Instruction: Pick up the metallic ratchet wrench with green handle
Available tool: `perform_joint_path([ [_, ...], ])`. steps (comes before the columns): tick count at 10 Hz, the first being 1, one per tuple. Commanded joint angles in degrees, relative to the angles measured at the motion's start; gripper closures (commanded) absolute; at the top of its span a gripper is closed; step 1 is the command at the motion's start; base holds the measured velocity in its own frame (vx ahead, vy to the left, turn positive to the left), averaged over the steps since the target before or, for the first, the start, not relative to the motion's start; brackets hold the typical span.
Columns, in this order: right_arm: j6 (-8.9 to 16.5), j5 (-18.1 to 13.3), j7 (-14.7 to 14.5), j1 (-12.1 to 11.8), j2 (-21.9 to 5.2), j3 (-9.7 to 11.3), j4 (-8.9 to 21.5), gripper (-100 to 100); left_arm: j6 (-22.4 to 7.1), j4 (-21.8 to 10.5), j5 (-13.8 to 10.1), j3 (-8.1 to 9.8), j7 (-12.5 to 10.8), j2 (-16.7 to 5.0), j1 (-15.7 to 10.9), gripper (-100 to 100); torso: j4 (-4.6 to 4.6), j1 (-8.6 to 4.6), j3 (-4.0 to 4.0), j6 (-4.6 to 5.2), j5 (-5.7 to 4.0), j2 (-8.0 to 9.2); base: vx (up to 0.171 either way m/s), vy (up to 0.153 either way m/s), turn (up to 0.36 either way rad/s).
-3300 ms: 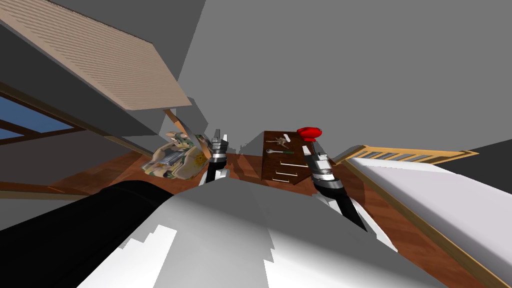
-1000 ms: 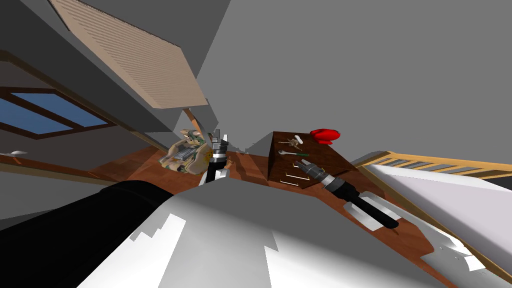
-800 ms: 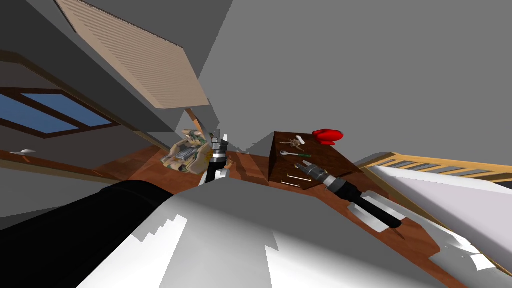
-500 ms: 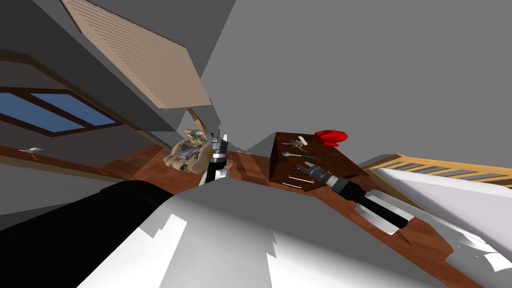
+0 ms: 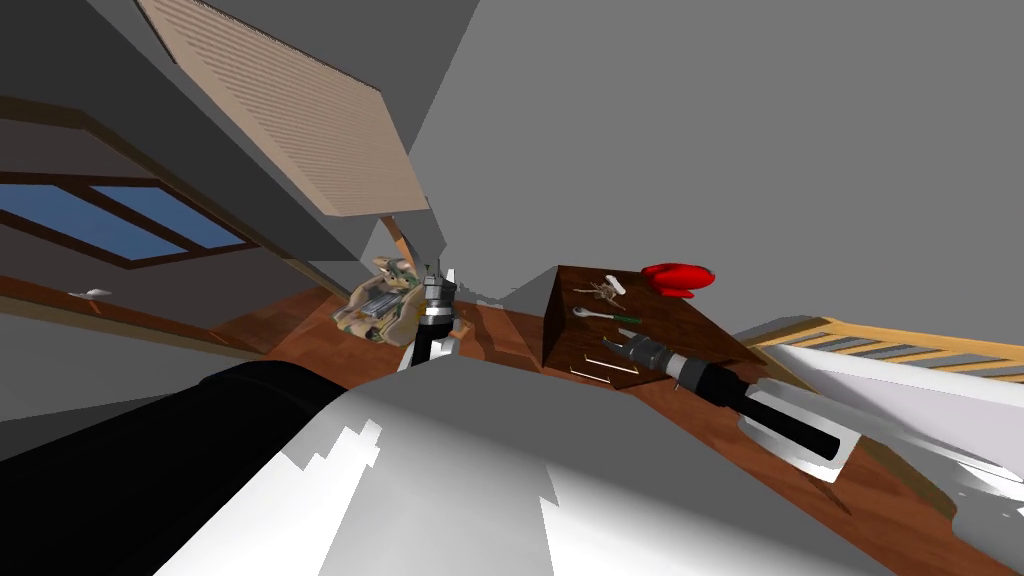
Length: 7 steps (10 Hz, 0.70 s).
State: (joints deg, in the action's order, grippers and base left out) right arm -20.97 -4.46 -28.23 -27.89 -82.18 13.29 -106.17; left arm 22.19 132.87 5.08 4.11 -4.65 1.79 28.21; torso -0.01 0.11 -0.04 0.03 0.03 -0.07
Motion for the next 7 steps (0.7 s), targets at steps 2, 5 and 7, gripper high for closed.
perform_joint_path([
  [2,0.3,-0.8,-2.0,0.1,-4.3,1.3,1.7,-100,0.0,0.0,0.0,0.0,0.0,0.0,0.0,0,-0.01,0.07,-0.02,-0.02,0.0,-0.03,0.032,0.056,0.067],
  [5,1.0,-2.4,-5.8,0.2,-9.7,4.2,4.7,-100,0.0,0.0,0.0,0.0,0.0,0.0,0.0,0,-0.04,0.11,-0.09,-0.01,0.02,-0.15,0.064,0.066,0.072],
  [7,1.3,-3.2,-7.7,0.2,-12.8,5.7,6.1,-100,0.0,0.0,0.0,0.0,0.0,0.0,0.0,0,-0.03,0.13,-0.08,-0.01,0.03,-0.14,0.063,0.062,0.083],
])
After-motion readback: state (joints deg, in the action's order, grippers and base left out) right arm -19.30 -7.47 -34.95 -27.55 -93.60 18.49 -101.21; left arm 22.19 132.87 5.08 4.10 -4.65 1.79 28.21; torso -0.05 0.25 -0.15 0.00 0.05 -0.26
